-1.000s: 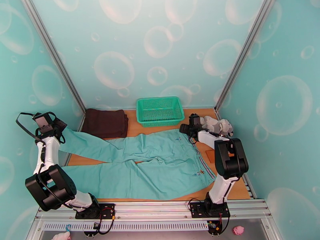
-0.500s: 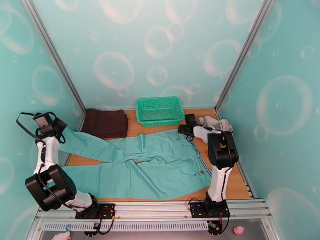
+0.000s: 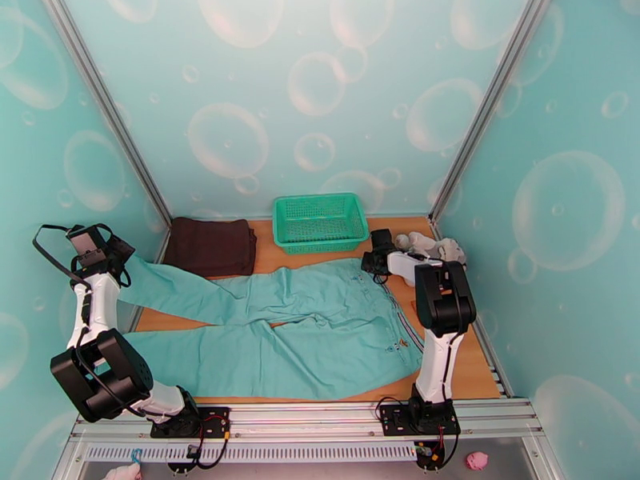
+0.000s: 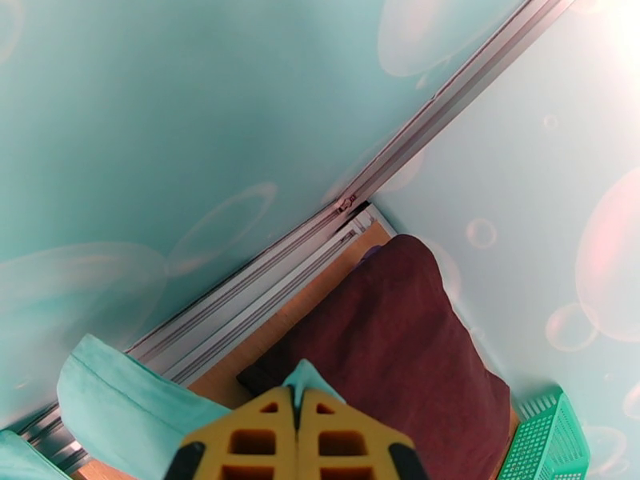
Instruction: Fold and stack the trousers
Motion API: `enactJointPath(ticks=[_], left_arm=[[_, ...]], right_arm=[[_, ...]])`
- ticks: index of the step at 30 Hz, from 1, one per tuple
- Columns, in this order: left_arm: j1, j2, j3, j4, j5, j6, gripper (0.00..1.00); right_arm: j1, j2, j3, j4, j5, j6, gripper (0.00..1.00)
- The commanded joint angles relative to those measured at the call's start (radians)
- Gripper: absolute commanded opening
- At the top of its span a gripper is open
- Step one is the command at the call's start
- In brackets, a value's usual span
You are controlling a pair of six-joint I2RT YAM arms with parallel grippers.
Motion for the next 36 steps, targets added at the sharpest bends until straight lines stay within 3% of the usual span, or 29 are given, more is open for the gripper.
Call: enactJointPath(ticks=[1, 3, 6, 19, 36], left_arm=[[-0.003, -0.001, 0.003, 0.02, 0.017, 0.01, 0.0], [-0.003, -0.004, 0.002, 0.022, 0.016, 0.01, 0.0], [-0.003, -0.003, 0.0, 0.022, 0.016, 0.01, 0.0], [-0.003, -0.001, 0.001, 0.022, 0.022, 0.012, 0.0], [0.0, 0.0, 0.0, 0.022, 0.02, 0.013, 0.0]], right_arm=[[-0.017, 0.009, -0.016, 0.024, -0.067, 0.017, 0.19], [-0.024, -0.011, -0.035, 0.042, -0.079, 0.014, 0.09], [-0.036, -0.056, -0.076, 0.089, -0.103, 0.019, 0.0], [-0.067, -0.364, -0.315, 0.278, -0.158, 0.02, 0.0], [-0.091, -0.442, -0.358, 0.313, -0.186, 0.007, 0.0]])
